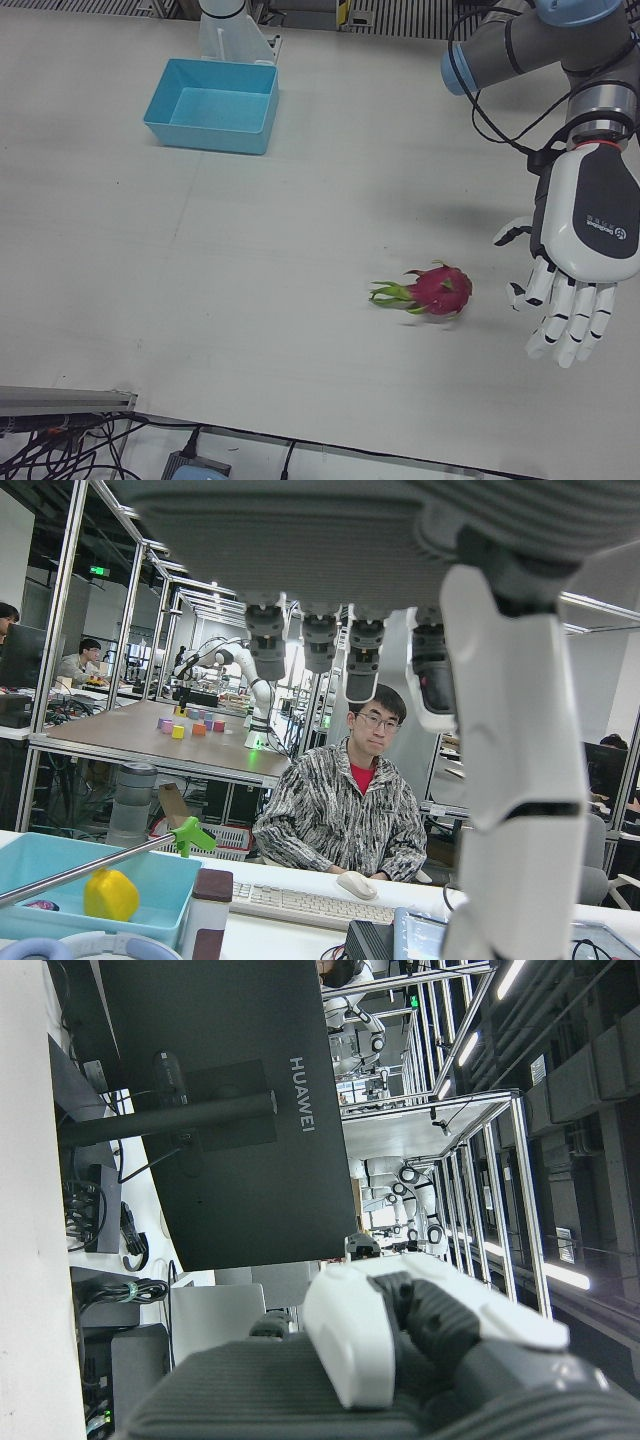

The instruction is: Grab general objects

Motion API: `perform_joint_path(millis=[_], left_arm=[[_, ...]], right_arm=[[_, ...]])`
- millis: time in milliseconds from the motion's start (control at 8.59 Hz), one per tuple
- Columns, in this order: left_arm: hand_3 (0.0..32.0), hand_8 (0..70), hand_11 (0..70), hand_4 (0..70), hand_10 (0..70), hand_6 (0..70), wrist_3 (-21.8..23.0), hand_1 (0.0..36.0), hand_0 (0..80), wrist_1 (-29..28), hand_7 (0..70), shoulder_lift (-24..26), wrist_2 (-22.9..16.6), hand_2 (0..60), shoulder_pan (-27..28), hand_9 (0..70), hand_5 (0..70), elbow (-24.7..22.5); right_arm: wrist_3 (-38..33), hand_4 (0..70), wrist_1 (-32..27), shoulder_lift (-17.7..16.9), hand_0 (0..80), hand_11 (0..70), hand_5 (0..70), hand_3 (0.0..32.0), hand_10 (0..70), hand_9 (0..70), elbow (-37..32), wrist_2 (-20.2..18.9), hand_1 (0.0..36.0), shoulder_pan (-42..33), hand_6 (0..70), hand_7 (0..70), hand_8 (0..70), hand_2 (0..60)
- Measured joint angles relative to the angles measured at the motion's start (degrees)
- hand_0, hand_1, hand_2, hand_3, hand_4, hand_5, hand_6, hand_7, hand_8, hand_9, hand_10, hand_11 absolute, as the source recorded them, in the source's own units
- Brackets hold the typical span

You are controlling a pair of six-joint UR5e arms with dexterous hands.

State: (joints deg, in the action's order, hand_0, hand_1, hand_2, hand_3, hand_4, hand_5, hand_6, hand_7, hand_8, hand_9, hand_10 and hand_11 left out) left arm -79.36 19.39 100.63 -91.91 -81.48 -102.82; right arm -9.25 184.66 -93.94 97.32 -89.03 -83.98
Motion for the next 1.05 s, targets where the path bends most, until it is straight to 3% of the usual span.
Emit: perform_joint_path(millis=[466, 699, 1048], left_arm=[[3.8, 12.6, 18.0, 4.5, 10.1, 10.2, -3.2, 36.0, 59.3, 8.4, 23.4, 1.7, -1.0, 60.0, 0.0, 12.2, 69.5, -1.5], [5.4, 12.4, 18.4, 2.8, 10.4, 8.7, -6.5, 36.0, 59.9, 10.8, 22.6, 1.6, -1.9, 60.0, 1.9, 11.6, 66.6, -2.5], [5.6, 12.2, 17.1, 3.1, 9.6, 9.3, -8.8, 36.0, 57.7, 11.6, 23.1, 1.6, 1.3, 60.0, 7.6, 11.0, 70.0, -2.1]], right_arm=[[0.0, 0.0, 0.1, 0.0, 0.0, 0.0, 0.0, 0.0, 0.0, 0.0, 0.1, 0.0, 0.0, 0.0, 0.0, 0.0, 0.0, 0.0], [0.0, 0.0, 0.1, 0.0, 0.0, 0.0, 0.0, 0.0, 0.0, 0.0, 0.1, 0.0, 0.0, 0.0, 0.0, 0.0, 0.0, 0.0], [0.0, 0.0, 0.1, 0.0, 0.0, 0.0, 0.0, 0.0, 0.0, 0.0, 0.1, 0.0, 0.0, 0.0, 0.0, 0.0, 0.0, 0.0]])
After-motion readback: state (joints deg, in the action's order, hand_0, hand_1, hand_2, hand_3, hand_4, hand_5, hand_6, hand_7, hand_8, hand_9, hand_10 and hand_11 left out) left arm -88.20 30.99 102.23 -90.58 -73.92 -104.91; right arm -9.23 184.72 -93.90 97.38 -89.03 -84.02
